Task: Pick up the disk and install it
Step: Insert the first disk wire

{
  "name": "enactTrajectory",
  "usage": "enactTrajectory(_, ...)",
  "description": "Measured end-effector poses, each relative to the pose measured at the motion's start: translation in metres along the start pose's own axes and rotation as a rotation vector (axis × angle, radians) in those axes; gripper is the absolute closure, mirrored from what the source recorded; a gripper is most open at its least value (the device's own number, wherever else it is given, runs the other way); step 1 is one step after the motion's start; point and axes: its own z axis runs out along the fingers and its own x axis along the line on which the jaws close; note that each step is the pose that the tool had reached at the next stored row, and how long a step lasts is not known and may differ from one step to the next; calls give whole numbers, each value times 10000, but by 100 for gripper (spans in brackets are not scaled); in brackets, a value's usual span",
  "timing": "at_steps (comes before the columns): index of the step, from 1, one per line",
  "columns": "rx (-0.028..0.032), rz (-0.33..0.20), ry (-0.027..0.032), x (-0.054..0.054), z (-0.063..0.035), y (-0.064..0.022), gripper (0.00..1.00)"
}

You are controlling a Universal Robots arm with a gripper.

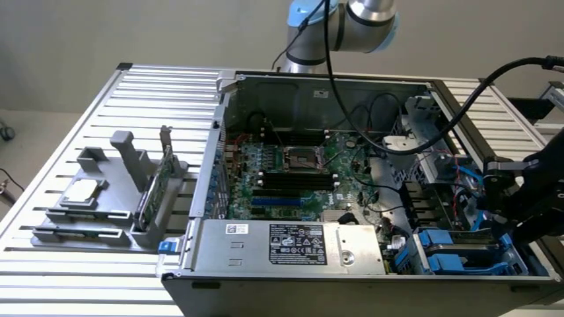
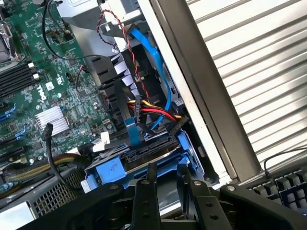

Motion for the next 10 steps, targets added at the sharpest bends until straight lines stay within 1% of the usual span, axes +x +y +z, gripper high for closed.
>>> enactTrajectory(1,-9,5,43,-20,1,1,69)
enactTrajectory(2,-25,9,74,-40,5,4,69)
enactTrajectory(4,-46,25,115,-54,17,8,69)
enactTrajectory(7,-57,164,131,-53,42,5,69)
enactTrajectory(10,-53,438,117,-54,71,3,69)
